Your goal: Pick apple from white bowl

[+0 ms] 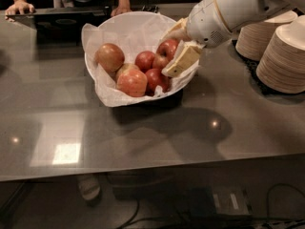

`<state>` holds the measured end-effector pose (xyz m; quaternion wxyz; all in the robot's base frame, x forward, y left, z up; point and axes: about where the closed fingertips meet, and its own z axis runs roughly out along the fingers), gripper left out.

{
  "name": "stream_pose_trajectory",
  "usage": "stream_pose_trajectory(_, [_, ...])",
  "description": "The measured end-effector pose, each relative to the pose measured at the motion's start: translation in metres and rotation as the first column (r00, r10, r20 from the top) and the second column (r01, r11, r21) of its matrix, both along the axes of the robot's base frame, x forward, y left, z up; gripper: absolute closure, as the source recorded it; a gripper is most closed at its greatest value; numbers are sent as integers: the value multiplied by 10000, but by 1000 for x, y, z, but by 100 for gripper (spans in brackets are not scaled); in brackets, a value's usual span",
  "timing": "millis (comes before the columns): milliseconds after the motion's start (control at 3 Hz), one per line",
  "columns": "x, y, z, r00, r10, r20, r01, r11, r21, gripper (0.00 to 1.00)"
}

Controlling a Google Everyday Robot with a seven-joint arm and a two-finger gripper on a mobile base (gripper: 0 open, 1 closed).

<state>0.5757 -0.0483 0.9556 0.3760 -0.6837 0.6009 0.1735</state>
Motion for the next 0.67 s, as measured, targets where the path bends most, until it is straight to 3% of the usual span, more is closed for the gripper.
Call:
stream_pose_trajectory(333, [-7,13,22,9953,964,3,-956,9870,1289,100])
stream_pose_trajectory(667, [-10,16,40,9885,1504,133,-1501,9702,1903,100])
